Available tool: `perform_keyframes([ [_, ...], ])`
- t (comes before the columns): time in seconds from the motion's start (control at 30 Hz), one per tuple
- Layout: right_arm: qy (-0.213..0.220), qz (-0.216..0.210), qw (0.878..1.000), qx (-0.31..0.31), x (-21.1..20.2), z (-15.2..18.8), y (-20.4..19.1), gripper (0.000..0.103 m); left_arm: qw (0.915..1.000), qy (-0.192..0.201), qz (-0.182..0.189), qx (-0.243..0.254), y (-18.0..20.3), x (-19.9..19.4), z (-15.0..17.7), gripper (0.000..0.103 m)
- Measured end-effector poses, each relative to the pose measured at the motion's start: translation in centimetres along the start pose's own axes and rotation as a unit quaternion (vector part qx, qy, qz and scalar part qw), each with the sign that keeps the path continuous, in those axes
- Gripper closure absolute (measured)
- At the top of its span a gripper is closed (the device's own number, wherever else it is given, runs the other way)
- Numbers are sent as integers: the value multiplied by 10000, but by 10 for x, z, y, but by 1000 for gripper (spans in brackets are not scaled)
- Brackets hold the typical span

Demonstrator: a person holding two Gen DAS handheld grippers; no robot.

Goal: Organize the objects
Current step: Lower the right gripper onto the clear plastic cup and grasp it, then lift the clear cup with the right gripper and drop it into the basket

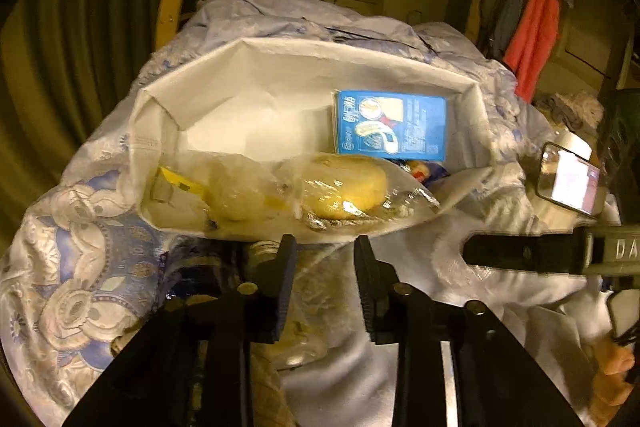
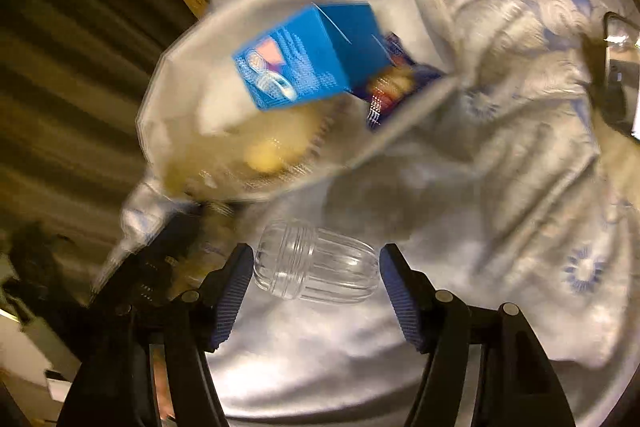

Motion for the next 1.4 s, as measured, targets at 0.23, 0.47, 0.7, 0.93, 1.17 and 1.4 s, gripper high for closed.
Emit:
perform_keyframes([
  [0.23, 633, 91, 9979, -121, -12, -9, -10, 40, 9989, -192, 106, 418, 20, 7, 4, 67],
  [0.47, 618, 196, 9979, -17, -15, -8, -2, 41, 9986, -278, 103, 428, 21, 12, 5, 67],
  [0.7, 612, 93, 9981, 73, -9, -13, 4, 70, 9983, -339, 90, 471, 23, 14, 7, 67],
  [0.93, 78, 230, 9993, 275, 7, -13, 9, 41, 9976, -485, 59, 495, 23, 20, 9, 67],
  [1.17, 118, 111, 9994, 318, 15, -12, 13, 46, 9970, -535, 28, 565, 25, 22, 9, 67],
  [1.4, 391, -5, 9991, 147, 5, -14, 10, 63, 9969, -543, 27, 567, 25, 22, 9, 67],
])
Point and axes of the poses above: each gripper's, at about its wrist camera, not at the fingertips, and x roughly the way its jaws point, y to its right, z to its underside, the point moved 5 cm from there along x, roughly the way its jaws point, and after that the axes turned 14 degrees about -y, right-handed, at the moved point
